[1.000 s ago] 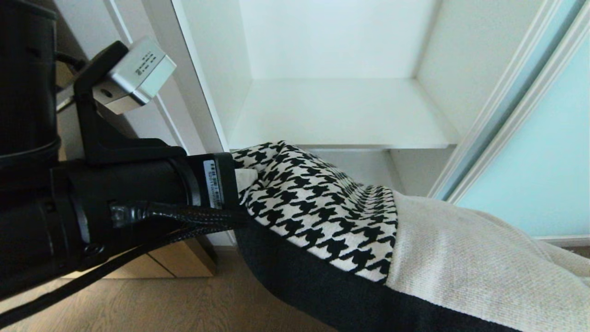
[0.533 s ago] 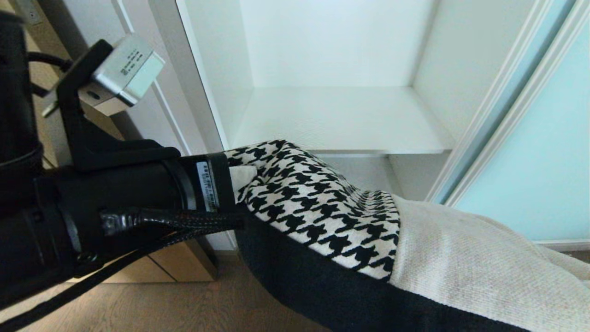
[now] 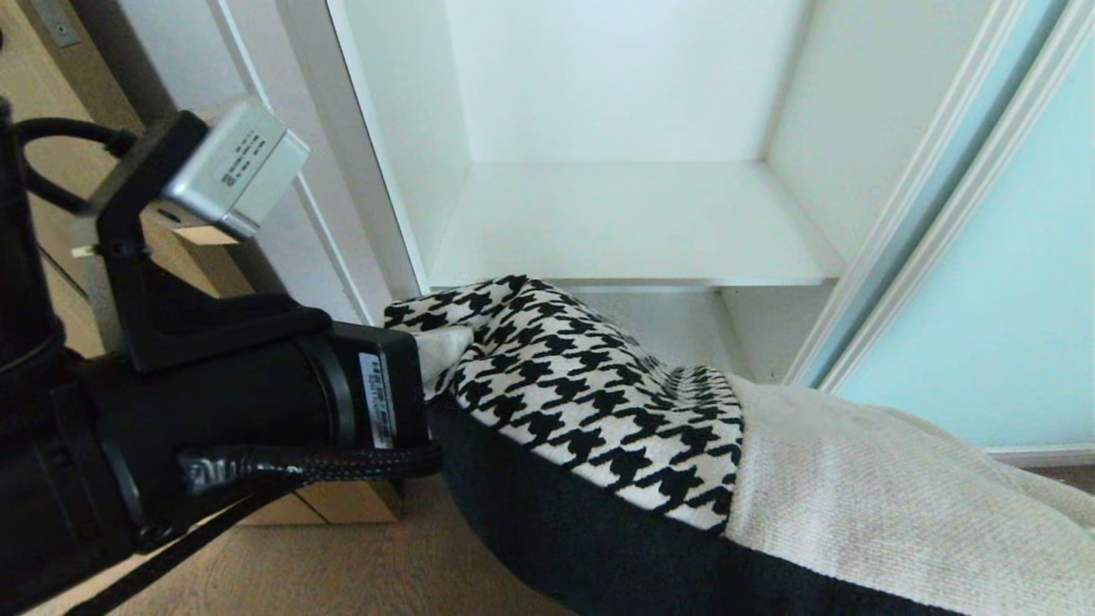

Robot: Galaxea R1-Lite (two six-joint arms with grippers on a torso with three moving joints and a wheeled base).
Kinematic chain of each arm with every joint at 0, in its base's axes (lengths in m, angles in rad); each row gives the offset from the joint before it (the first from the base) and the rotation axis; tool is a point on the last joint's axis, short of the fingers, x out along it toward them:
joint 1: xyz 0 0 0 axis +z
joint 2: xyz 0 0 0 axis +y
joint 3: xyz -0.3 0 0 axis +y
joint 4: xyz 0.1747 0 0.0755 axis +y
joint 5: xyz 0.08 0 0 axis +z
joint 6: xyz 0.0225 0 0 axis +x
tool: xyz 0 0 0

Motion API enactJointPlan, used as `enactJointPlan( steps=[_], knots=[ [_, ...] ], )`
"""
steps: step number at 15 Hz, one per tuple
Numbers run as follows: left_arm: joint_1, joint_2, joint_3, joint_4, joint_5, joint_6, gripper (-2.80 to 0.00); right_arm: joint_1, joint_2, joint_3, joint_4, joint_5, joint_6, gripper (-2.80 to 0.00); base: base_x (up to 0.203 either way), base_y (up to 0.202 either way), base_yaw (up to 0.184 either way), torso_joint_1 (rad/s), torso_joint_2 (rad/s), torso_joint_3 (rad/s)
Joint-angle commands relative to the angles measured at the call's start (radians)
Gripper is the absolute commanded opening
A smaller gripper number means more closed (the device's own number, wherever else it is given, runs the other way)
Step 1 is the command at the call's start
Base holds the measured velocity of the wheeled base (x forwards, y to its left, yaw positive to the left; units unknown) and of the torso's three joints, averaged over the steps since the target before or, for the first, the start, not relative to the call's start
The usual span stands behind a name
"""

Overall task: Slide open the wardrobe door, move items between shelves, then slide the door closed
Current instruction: Place the pillow on the higher shelf

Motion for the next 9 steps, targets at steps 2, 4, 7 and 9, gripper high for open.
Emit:
enactJointPlan(
  steps=[2,4,7,9],
  knots=[
    [0.003,-0.002,0.027,-0.007,0.0,-0.017,-2.8,0.0,-0.001,0.014,0.001,0.003,0.004,-2.8,0.0,0.0,0.0,0.0,0.0,0.0],
    [0.003,0.004,0.04,-0.037,0.0,-0.02,-2.8,0.0,0.005,0.016,-0.017,0.001,0.002,-2.8,0.0,0.0,0.0,0.0,0.0,0.0],
    [0.004,0.003,0.054,-0.066,-0.009,-0.021,-2.8,0.0,0.013,0.014,-0.025,0.001,0.0,-2.8,0.0,0.0,0.0,0.0,0.0,0.0],
    [0.006,0.004,0.06,-0.066,-0.009,-0.021,-2.8,0.0,0.014,0.014,-0.025,0.001,0.001,-2.8,0.032,0.0,0.0,0.004,0.0,0.004]
  ],
)
